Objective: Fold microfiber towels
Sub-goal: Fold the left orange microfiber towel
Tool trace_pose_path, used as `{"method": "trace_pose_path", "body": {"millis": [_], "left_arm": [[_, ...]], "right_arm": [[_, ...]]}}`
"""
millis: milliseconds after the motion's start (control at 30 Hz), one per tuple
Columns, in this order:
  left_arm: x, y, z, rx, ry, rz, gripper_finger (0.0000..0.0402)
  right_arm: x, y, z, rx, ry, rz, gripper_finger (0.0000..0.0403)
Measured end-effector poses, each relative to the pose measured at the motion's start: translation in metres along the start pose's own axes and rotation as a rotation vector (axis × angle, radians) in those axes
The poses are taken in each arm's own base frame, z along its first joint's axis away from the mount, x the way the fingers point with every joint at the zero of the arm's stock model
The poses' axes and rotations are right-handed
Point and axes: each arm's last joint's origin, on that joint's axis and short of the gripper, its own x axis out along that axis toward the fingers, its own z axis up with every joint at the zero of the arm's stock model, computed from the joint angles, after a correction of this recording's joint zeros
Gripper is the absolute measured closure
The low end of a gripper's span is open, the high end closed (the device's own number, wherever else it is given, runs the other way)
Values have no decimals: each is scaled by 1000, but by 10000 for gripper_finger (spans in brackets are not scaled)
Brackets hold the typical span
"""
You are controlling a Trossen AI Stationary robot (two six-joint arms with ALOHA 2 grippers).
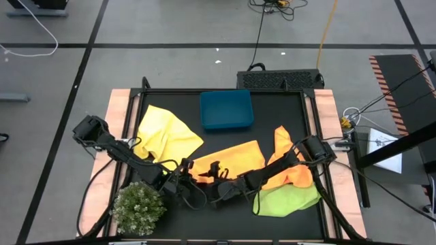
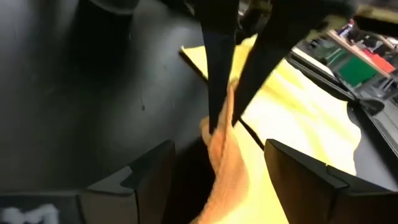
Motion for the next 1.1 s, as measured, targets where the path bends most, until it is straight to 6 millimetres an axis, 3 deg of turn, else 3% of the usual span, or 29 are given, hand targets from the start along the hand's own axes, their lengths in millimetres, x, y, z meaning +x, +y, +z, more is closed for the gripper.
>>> {"method": "trace_pose_path", "body": {"millis": [200, 600, 733, 867, 1100], "left_arm": [[0, 0, 0, -3, 2, -5, 391], [0, 0, 0, -22, -1, -8, 385], [-1, -1, -3, 8, 40, -63, 383], [-15, 0, -11, 55, 165, -50, 376], [-25, -8, -21, 38, 207, -18, 280]], "right_arm": [[0, 1, 0, -20, 3, 1, 209], [-1, 2, -4, -39, 41, 13, 391], [-1, 1, -3, -13, 36, 10, 398], [-3, -3, 0, 16, 39, -22, 401], [-10, -10, 6, 58, 54, -46, 402]]}}
